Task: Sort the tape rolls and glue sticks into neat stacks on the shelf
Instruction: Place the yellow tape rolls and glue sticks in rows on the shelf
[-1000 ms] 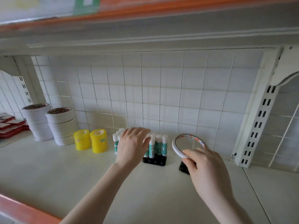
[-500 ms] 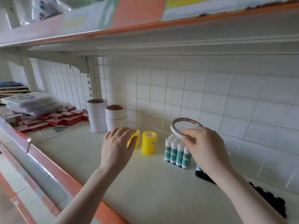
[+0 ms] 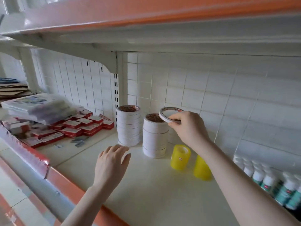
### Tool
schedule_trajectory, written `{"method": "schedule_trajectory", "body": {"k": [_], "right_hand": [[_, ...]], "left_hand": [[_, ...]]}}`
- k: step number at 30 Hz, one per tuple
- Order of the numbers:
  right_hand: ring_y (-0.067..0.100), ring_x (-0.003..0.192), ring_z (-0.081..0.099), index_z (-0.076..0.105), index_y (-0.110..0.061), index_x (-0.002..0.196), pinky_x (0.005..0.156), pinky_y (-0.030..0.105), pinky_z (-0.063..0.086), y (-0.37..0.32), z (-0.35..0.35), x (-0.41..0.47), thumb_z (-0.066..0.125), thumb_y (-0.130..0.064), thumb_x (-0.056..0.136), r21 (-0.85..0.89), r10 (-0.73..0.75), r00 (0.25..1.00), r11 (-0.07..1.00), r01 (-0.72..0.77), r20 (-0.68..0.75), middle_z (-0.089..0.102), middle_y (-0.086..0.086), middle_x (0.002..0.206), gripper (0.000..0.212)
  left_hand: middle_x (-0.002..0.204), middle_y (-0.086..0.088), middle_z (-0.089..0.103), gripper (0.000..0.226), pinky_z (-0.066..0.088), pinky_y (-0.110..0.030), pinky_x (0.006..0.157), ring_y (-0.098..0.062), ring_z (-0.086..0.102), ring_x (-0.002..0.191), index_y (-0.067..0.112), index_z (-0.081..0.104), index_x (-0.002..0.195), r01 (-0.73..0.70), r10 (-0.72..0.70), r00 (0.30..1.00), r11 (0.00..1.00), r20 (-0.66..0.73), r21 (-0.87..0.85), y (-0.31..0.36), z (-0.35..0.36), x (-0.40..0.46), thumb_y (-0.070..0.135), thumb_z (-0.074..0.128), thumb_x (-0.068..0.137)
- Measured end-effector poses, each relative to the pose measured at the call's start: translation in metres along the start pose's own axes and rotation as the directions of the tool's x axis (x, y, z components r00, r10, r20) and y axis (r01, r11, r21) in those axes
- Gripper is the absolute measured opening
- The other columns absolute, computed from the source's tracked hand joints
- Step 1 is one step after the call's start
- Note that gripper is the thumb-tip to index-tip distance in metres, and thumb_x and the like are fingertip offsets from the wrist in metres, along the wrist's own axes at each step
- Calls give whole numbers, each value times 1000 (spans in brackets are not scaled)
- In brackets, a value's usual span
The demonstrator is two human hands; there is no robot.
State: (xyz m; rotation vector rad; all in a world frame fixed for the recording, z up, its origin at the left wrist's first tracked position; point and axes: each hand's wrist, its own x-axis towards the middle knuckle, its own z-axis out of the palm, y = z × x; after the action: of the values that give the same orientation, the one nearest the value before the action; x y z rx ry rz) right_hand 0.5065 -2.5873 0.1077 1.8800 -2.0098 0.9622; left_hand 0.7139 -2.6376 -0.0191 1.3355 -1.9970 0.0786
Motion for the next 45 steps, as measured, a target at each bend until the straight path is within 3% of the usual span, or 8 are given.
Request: {"method": "schedule_trajectory", "body": {"k": [6,10,17,32,35,38,42,45], "right_hand": [[26,106,57,71,-16,90,81,35,47,-8,28,31,59,-18,84,2,45,993,999,-45,108,69,6,93,14],[24,99,59,74,-23,91,78,31,46,-9,34,34,62,-17,83,52,59,988,996,-67,141,70,2,91,16],[23,91,59,74,-17,92,79,32,47,-9,39,39,63,-14,83,89,18,986,995,-33,163,71,2,94,15],[12,99,61,75,-22,96,88,27,45,-4,36,46,72,-14,79,166,-13,962,986,-34,271,71,-7,100,19],[9,104,59,73,-24,103,90,23,42,-2,34,46,75,-15,76,163,-31,959,986,-16,281,69,-8,108,28],[11,105,57,68,-23,113,88,22,39,2,29,40,74,-19,78,138,-60,972,990,29,226,66,-5,113,36],[21,103,59,71,-15,104,84,28,40,19,5,14,65,-20,87,29,-18,1000,999,18,-9,68,1,106,19],[25,101,59,71,-13,103,80,28,38,46,-15,-21,63,-19,88,-80,38,995,996,-45,-92,68,5,103,18]], "left_hand": [[99,6,68,15,44,-31,77,-20,61,92,21,71,96,87,-81,995,988,53,-127,-8,12,1,26,67,83],[108,11,63,20,39,-24,83,-14,54,102,25,67,105,105,-94,993,977,71,-184,-11,14,2,32,58,89],[113,17,56,23,36,-19,82,-8,49,106,29,62,111,103,-81,990,974,113,-202,-10,13,1,36,54,90],[119,19,51,26,34,-14,82,-3,44,111,32,56,117,81,-49,985,978,165,-194,-9,12,1,35,51,92],[120,20,50,26,33,-13,82,-3,43,112,32,55,118,76,-41,983,978,177,-193,-9,12,1,34,51,93],[120,19,51,27,34,-14,82,-4,44,112,32,56,118,78,-43,984,977,174,-200,-9,12,1,33,51,92],[115,12,58,25,41,-23,81,-12,51,107,26,62,114,44,-19,992,980,128,-197,-2,9,-2,29,57,90],[109,7,63,24,46,-30,78,-18,56,100,21,66,109,28,-13,996,984,89,-177,10,3,-5,26,63,86]]}}
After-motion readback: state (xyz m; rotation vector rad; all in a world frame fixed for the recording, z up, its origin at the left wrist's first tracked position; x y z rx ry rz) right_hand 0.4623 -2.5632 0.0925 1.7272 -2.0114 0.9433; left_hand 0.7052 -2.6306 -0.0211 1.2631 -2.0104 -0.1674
